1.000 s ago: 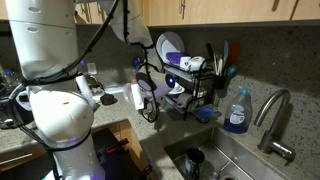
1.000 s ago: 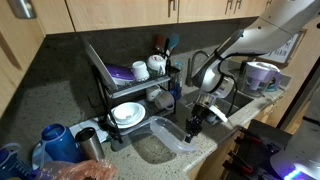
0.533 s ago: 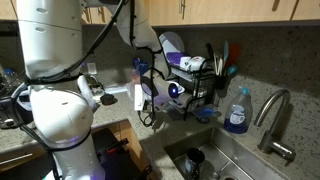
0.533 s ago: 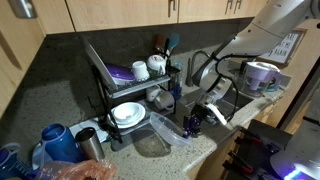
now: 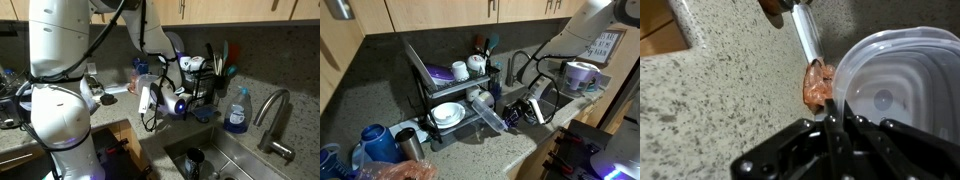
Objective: Put the lunchbox on the drying rack.
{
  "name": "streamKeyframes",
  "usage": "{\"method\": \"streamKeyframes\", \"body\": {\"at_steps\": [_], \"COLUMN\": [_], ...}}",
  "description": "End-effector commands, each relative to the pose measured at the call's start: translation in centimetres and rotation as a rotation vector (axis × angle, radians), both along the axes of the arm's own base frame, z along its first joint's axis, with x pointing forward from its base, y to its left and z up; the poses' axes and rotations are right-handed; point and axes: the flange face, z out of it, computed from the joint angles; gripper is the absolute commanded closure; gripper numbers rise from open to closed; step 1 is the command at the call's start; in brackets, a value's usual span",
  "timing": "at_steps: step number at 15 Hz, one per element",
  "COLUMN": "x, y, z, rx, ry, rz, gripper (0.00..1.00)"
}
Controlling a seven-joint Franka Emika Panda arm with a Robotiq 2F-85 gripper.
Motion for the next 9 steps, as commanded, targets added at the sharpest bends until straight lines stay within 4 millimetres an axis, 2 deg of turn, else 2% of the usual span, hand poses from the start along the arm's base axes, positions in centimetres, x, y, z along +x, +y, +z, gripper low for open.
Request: {"method": "streamKeyframes", "body": {"at_steps": [1, 5, 9], "x": [1.0, 2.1, 3.8], "y": [0.3, 0.8, 0.3], "z": [-0.4, -1.6, -2.3], "rx": [0.086, 0.115, 0.1], "ry": [-0.052, -0.077, -0.104], "rz": [0.007, 0.04, 0.038], "gripper": [0.98, 0.98, 0.98]}}
